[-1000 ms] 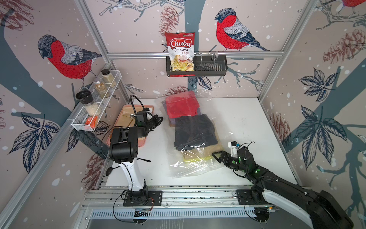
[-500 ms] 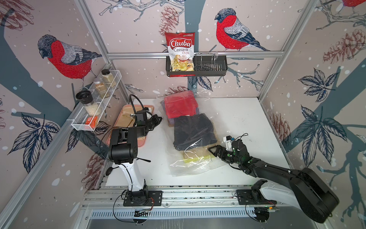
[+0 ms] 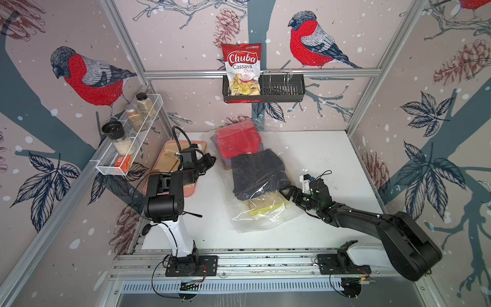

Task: Take the trousers out of the vacuum bag
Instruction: Adjust the vacuum bag at the center of the board.

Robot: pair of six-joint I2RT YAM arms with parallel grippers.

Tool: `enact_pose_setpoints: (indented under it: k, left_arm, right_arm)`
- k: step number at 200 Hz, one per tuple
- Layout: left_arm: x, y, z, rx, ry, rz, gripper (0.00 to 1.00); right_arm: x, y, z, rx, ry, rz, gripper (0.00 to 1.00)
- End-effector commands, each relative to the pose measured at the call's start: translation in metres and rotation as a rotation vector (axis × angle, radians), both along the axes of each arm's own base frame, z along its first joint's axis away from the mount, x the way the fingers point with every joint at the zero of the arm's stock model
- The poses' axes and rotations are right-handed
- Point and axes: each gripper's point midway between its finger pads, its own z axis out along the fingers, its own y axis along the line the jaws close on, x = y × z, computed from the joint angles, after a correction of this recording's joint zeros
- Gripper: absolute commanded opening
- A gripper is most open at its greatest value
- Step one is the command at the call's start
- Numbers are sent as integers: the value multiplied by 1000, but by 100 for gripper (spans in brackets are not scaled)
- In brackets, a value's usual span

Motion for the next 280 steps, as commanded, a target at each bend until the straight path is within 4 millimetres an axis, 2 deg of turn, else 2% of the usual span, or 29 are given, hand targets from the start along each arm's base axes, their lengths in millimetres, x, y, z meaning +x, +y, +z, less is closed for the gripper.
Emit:
enact_pose_setpoints:
  k: [1, 40, 70, 75, 119, 167, 199, 216, 242, 251, 272, 280]
  left_arm:
    - [3, 7, 13, 35, -43, 17, 0]
    - [9, 12, 16, 38, -44, 31, 0]
    - [10, 24, 13, 29, -33, 60, 0]
    - [17, 27, 23, 31, -58, 65, 0]
    - [26, 44, 23, 18, -63, 105, 0]
    - [38, 52, 19, 7, -60, 121, 0]
    - [38, 55, 22, 3, -64, 132, 0]
    - [37, 52, 31, -17, -74, 131, 11]
    - [35, 52, 61, 1, -102, 133, 49]
    - [31, 52, 72, 9, -112, 134, 65]
    - [19, 51, 100, 54, -134, 139, 94]
    - [13, 47, 109, 67, -144, 135, 97]
  right_arm:
    - [21, 10, 24, 48, -116, 18, 100]
    - [36, 24, 30, 59, -144, 46, 100]
    - [47, 36, 30, 53, -147, 65, 100]
    - [49, 38, 30, 54, -149, 66, 100]
    - [67, 56, 29, 66, -149, 89, 100]
    - [89, 71, 36, 64, -170, 105, 100]
    - [94, 75, 40, 52, -178, 115, 100]
    - [93, 70, 40, 22, -175, 107, 100]
    - [84, 59, 43, -20, -185, 103, 100]
    - [81, 58, 44, -34, -186, 111, 100]
    - [74, 54, 47, -48, -187, 122, 100]
    - [71, 53, 50, -45, -195, 123, 100]
